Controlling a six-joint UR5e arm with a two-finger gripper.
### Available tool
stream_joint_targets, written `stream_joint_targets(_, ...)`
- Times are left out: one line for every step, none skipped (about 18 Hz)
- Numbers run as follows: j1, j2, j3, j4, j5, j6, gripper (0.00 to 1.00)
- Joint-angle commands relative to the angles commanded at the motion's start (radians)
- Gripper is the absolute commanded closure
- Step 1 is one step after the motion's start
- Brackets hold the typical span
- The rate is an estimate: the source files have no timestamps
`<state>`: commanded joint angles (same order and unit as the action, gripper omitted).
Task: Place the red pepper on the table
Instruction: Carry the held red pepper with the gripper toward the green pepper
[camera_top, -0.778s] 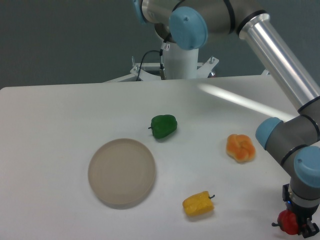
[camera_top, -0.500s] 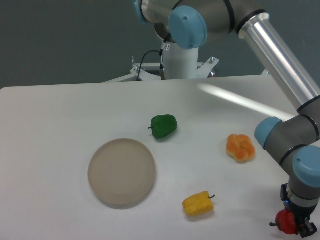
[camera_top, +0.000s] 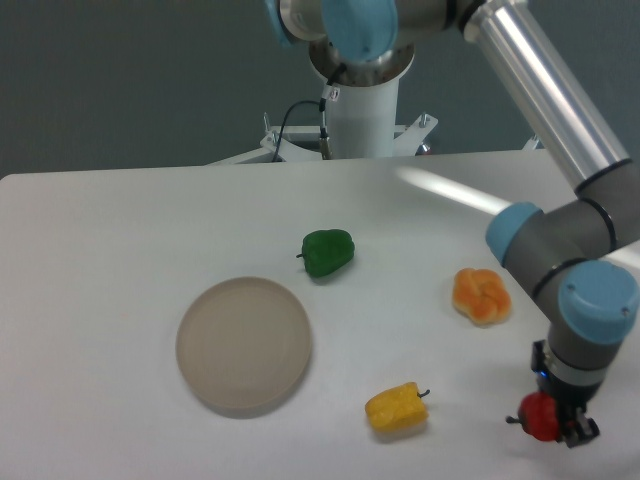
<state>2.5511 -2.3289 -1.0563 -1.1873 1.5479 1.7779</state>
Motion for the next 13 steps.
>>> stream_joint_targets(-0.002, 0.025, -0.037, 0.002, -0.005, -0.003, 0.42)
stream_joint_targets(-0.005, 0.048, -0.072, 0.002, -0.005, -0.003, 0.42)
stream_joint_targets(-0.006, 0.083, -0.127, 0.003, -0.005, -0.003, 0.42)
stream_joint_targets(-0.006, 0.120, -0.181, 0.005, -0.005, -0.003, 0.42)
stream_joint_targets(-0.009, 0.149, -0.230, 0.006, -0.005, -0.009, 0.42)
stream_joint_targets(-0.015, 0.164, -0.258, 0.009, -0.005, -0.011, 0.42)
stream_joint_targets(-0.032, 0.177, -0.280, 0.020, -0.003, -0.012, 0.42)
stream_joint_targets(-0.046, 0.186, -0.303, 0.041, -0.005, -0.015, 0.42)
stream_joint_targets(-0.055, 0.203, -0.351, 0.073, -0.006, -0.044, 0.42)
stream_joint_targets(-0.084, 0.221, -0.382, 0.095, -0.006, -0.107, 0.42)
stream_joint_targets(-0.110, 0.226, -0.405, 0.098, -0.005, -0.156, 0.42)
stream_joint_targets(-0.123, 0.226, -0.415, 0.098, -0.005, -0.185, 0.42)
stream_joint_targets(-0.141, 0.226, -0.419, 0.098, -0.005, -0.218, 0.42)
